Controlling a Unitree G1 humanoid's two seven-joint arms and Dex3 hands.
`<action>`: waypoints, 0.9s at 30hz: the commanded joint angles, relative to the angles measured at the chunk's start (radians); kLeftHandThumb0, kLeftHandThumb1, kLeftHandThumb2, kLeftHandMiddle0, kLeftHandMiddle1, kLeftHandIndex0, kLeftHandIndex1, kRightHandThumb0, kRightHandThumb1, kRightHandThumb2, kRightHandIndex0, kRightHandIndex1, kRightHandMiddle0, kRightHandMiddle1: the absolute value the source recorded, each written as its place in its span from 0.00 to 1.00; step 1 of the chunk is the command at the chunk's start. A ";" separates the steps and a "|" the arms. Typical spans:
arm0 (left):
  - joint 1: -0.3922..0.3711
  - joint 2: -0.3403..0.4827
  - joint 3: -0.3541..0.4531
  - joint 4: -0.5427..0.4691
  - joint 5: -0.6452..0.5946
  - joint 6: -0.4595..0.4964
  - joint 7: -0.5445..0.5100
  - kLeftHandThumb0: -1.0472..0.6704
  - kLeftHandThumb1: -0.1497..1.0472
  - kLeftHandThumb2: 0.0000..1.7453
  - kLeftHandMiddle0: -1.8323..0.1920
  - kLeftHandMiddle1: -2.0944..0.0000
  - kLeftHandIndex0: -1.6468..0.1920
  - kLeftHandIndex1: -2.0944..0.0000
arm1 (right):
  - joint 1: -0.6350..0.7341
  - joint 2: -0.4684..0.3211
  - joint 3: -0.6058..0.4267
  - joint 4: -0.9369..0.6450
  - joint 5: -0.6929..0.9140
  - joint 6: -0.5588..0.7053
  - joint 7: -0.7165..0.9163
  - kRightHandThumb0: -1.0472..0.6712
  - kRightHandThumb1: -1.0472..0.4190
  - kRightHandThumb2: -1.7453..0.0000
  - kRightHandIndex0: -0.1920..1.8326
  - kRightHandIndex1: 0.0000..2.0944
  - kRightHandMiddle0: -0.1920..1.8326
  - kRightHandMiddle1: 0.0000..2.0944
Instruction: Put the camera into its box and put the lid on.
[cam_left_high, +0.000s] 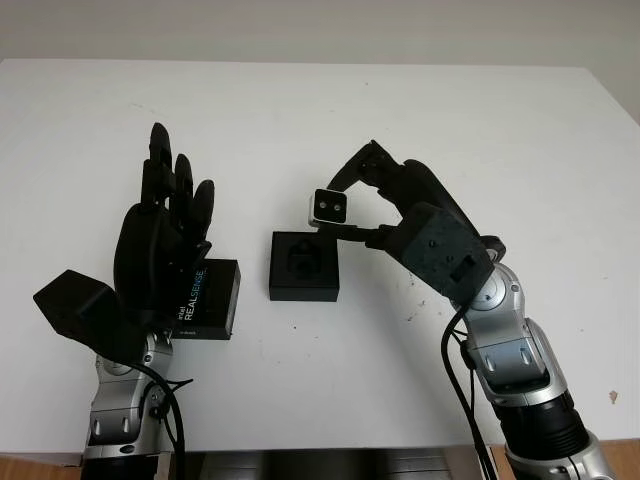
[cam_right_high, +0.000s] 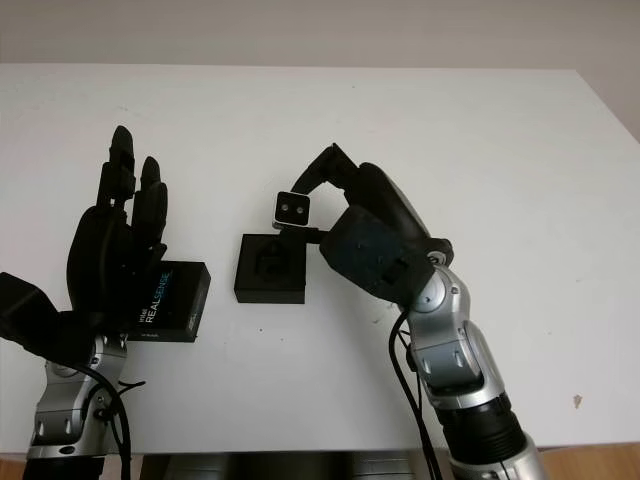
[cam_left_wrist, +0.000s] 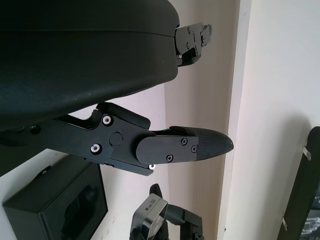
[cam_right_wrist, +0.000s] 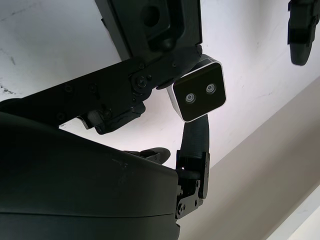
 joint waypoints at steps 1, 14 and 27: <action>0.011 -0.002 -0.004 -0.026 0.005 0.000 0.004 0.25 1.00 0.23 0.99 0.97 1.00 0.99 | 0.003 -0.001 0.005 -0.003 -0.006 -0.015 -0.001 0.38 0.01 0.97 0.28 0.04 0.20 0.94; 0.016 -0.010 -0.012 -0.044 0.002 0.011 0.013 0.26 1.00 0.23 0.99 0.98 1.00 1.00 | 0.026 0.034 0.022 0.012 0.002 -0.025 -0.014 0.39 0.01 0.97 0.29 0.04 0.21 0.95; 0.019 -0.012 -0.011 -0.049 0.006 0.016 0.021 0.25 1.00 0.23 0.99 0.97 1.00 1.00 | 0.063 0.055 0.046 0.001 -0.016 0.008 -0.011 0.38 0.00 0.95 0.28 0.04 0.20 0.98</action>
